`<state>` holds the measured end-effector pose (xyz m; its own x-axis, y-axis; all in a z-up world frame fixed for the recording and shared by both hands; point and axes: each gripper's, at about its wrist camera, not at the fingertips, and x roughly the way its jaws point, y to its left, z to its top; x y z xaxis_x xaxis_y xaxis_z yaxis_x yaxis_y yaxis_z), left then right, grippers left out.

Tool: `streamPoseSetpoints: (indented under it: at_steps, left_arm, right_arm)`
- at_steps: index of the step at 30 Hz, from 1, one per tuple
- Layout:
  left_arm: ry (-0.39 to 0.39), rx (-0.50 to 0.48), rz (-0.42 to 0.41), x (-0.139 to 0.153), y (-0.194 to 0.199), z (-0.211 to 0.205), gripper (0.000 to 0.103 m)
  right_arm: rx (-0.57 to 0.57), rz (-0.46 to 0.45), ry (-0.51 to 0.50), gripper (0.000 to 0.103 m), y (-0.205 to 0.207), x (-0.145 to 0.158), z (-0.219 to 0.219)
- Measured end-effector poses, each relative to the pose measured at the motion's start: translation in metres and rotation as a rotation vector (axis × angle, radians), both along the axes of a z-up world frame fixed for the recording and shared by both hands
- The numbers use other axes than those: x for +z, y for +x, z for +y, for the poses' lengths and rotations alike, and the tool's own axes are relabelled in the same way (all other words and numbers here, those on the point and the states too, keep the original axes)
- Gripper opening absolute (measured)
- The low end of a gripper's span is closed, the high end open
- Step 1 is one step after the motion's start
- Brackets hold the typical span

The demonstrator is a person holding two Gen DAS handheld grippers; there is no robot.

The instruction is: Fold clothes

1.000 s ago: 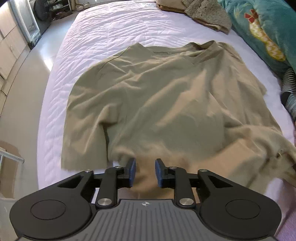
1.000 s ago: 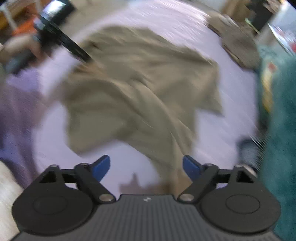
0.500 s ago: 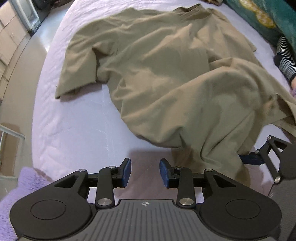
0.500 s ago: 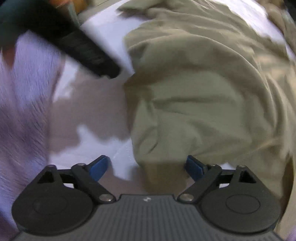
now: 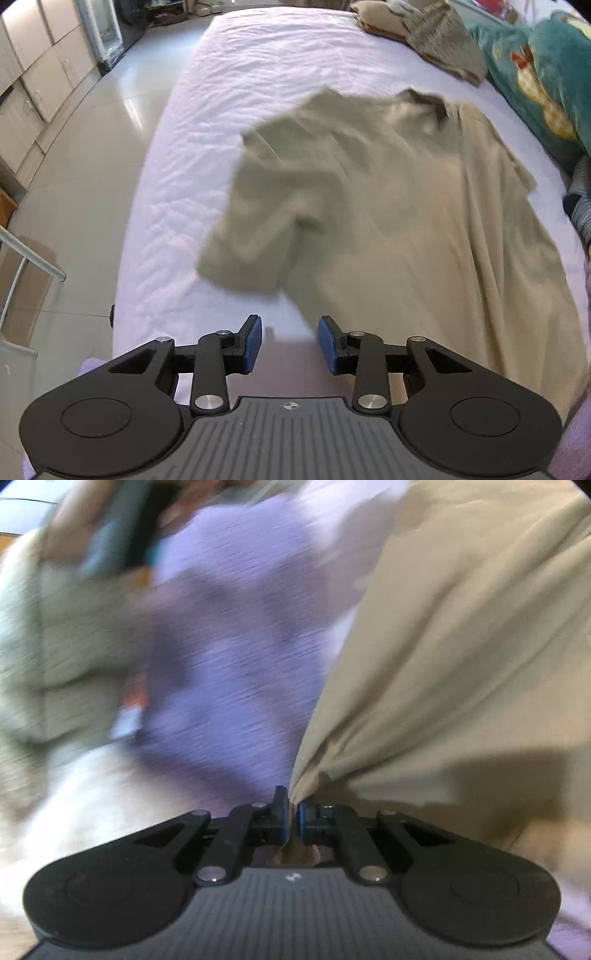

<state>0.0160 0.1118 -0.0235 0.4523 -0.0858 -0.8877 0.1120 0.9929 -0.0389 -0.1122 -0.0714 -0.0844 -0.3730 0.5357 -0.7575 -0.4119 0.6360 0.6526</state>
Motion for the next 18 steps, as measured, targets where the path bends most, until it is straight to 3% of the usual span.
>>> streamPoseSetpoints:
  at_steps: [1, 3, 4, 5, 6, 10, 13, 15, 18]
  left_arm:
    - [0.001, 0.006, -0.006, 0.002, 0.005, 0.001, 0.037]
    - [-0.001, 0.016, -0.025, 0.006, 0.014, 0.001, 0.037]
    - [-0.003, 0.021, -0.039, 0.009, 0.018, 0.0, 0.037]
    - [0.004, 0.027, -0.059, 0.012, 0.023, -0.003, 0.037]
    - [0.013, 0.033, -0.081, 0.015, 0.029, -0.006, 0.037]
    - [0.019, 0.102, -0.162, 0.027, 0.063, -0.014, 0.037]
    - [0.016, 0.15, -0.206, 0.028, 0.094, -0.021, 0.037]
    - [0.025, 0.161, -0.22, 0.023, 0.116, -0.028, 0.037]
    - [0.063, 0.152, -0.221, 0.008, 0.148, -0.044, 0.037]
  right_arm:
    - [0.007, -0.006, -0.035, 0.009, -0.001, -0.005, 0.005]
    - [0.048, -0.044, -0.156, 0.027, 0.006, -0.022, 0.011]
    - [0.053, -0.048, -0.209, 0.054, 0.013, -0.028, 0.012]
    - [0.057, -0.052, -0.262, 0.063, 0.021, -0.034, 0.012]
    - [0.045, -0.071, -0.275, 0.063, 0.031, -0.031, 0.008]
    - [-0.099, -0.237, -0.159, 0.066, 0.083, 0.031, -0.035]
    - [-0.303, -0.519, -0.214, 0.081, 0.139, 0.077, -0.085]
    - [-0.442, -0.651, -0.265, 0.089, 0.178, 0.082, -0.117]
    - [-0.653, -0.776, -0.314, 0.09, 0.236, 0.078, -0.164]
